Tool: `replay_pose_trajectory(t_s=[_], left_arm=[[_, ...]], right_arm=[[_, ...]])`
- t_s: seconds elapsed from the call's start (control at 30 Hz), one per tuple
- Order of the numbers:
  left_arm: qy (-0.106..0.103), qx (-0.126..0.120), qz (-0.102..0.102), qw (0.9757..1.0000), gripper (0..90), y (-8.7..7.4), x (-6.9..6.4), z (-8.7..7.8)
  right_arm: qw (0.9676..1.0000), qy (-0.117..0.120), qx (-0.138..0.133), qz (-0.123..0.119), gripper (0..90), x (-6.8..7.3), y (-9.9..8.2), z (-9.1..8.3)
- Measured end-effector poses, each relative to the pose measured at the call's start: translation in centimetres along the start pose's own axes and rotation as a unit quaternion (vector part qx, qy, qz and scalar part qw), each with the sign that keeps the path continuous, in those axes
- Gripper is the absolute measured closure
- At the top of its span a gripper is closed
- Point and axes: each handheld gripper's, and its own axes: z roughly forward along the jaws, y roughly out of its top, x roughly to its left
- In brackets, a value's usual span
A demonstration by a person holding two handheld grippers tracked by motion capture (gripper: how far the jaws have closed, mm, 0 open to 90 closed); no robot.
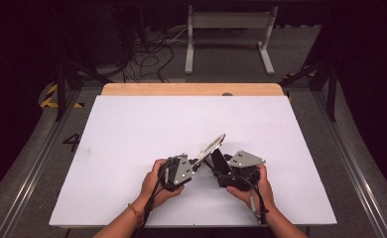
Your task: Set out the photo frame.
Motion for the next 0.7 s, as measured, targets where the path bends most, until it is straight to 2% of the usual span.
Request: replay_pose_trajectory(t_s=[0.17, 0.23, 0.33, 0.4, 0.47, 0.53, 0.6, 0.63, 0.7], left_arm=[[0.005, 0.002, 0.001, 1.0000, 75.0, -0.1, 0.0, 0.1], [0.011, 0.008, 0.003, 0.9999, 73.6, -0.2, 0.1, 0.4], [0.012, 0.015, -0.001, 0.9998, 69.9, -0.5, 0.3, 0.7], [0.014, 0.024, 0.001, 0.9996, 67.9, -0.7, 0.3, 1.0], [0.011, 0.033, 0.001, 0.9994, 67.5, -1.0, 0.4, 1.4], [0.009, 0.038, 0.000, 0.9992, 68.4, -1.2, 0.4, 1.7], [0.007, 0.037, 0.003, 0.9993, 73.1, -1.2, 0.4, 1.9], [0.011, 0.040, 0.012, 0.9991, 75.7, -1.2, 0.3, 1.9], [0.019, 0.047, 0.018, 0.9986, 77.2, -1.1, 0.0, 1.8]], right_arm=[[0.9995, -0.026, -0.018, 0.009, 28.1, 0.6, 0.9, -0.2], [0.9989, -0.042, -0.018, -0.001, 28.3, 0.9, 1.2, -0.2], [0.9988, -0.043, -0.015, -0.017, 28.6, 1.4, 1.4, -0.1], [0.9987, -0.047, -0.012, -0.017, 29.5, 1.6, 1.3, 0.1], [0.9987, -0.046, -0.012, -0.019, 34.3, 1.7, 1.2, 0.3], [0.9980, -0.054, -0.012, -0.032, 43.7, 1.7, 1.2, 0.3], [0.9983, -0.050, -0.017, -0.026, 45.5, 1.4, 1.2, 0.3], [0.9984, -0.047, -0.017, -0.027, 45.5, 1.3, 1.2, 0.3], [0.9985, -0.044, -0.017, -0.028, 45.5, 1.2, 1.2, 0.3]])
